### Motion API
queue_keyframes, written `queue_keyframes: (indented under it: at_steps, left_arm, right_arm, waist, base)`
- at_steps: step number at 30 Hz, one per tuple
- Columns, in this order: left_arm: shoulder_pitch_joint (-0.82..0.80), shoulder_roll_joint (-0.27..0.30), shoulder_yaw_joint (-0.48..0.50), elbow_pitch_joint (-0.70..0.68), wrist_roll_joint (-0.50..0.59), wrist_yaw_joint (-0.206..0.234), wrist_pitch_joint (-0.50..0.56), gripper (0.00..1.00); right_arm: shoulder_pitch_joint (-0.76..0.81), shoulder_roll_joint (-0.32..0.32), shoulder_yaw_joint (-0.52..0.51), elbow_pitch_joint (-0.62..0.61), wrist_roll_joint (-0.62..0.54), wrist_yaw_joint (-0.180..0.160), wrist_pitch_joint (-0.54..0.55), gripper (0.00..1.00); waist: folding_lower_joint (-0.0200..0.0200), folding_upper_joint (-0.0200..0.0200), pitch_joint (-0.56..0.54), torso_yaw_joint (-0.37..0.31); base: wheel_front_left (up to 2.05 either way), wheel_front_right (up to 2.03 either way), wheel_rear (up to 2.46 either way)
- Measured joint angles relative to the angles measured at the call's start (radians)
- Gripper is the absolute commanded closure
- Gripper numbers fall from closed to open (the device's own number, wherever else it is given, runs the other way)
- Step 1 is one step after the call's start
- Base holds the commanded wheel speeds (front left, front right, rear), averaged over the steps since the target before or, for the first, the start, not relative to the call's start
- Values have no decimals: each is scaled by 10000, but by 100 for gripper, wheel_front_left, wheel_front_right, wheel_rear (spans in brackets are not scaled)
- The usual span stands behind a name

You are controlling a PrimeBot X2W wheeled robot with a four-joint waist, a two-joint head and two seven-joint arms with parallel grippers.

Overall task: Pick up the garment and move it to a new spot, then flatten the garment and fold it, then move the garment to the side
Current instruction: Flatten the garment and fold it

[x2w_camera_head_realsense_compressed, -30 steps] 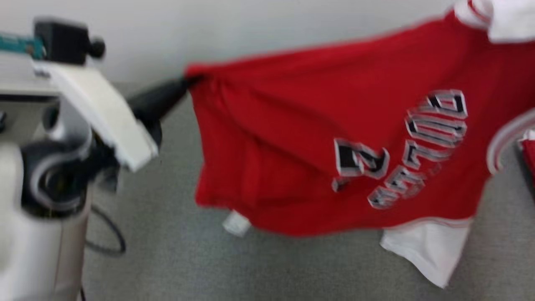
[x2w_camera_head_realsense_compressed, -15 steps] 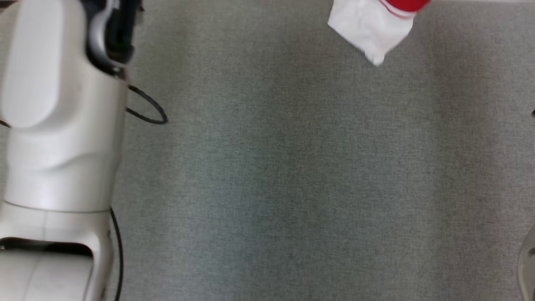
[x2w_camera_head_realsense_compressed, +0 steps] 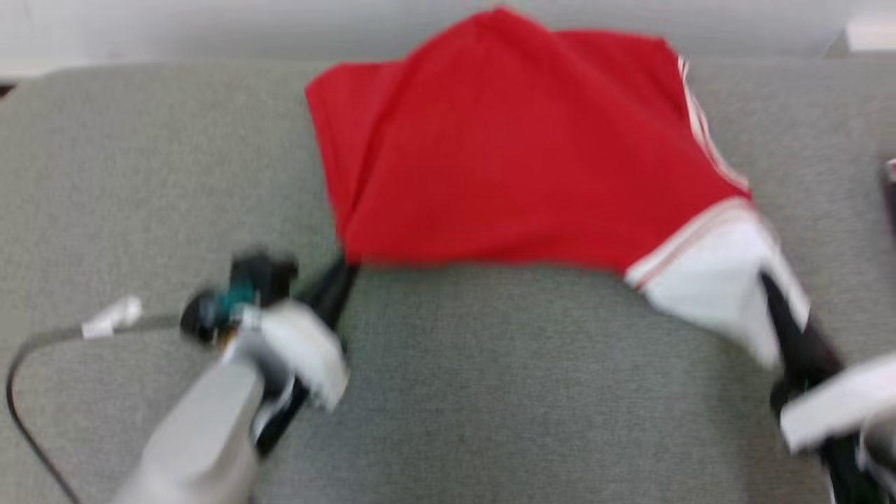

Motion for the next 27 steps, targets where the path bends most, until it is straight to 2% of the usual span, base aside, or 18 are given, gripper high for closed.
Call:
queue_keyframes:
  at_steps: [6,9,18,23,27]
  left_arm:
    - [2218,1273,-731,-1392,-297,4,1315,100]
    - [3114,1885,-809,-2552,-435,192,2178,100]
    - [6071,3461,-629,-7026,-1680,1340,4775,100]
    - [6752,4117,-384,-8757,-2638,1639,6050,100]
    - [6173,4142,-29,-9114,-3576,1632,6897,100]
  right_arm:
    - [2708,-314,17,-692,268,0,1175,100]
    - [3684,-451,-151,-1035,138,0,1651,100]
    - [6102,-221,-731,-2660,-128,0,3076,100]
    - [6344,-207,-984,-3323,-428,0,3998,100]
    - [5428,-464,-1177,-3440,-560,0,5028,100]
  waist:
    - [-2,0,-851,-167]
    - [-2,0,-1217,-150]
    - [-3,1,-1884,14]
    - [-3,0,-1828,26]
    - [-2,1,-1655,89]
  base:
    - [0,0,0]
    - [0,0,0]
    - [0,0,0]
    - [0,0,0]
    - [0,0,0]
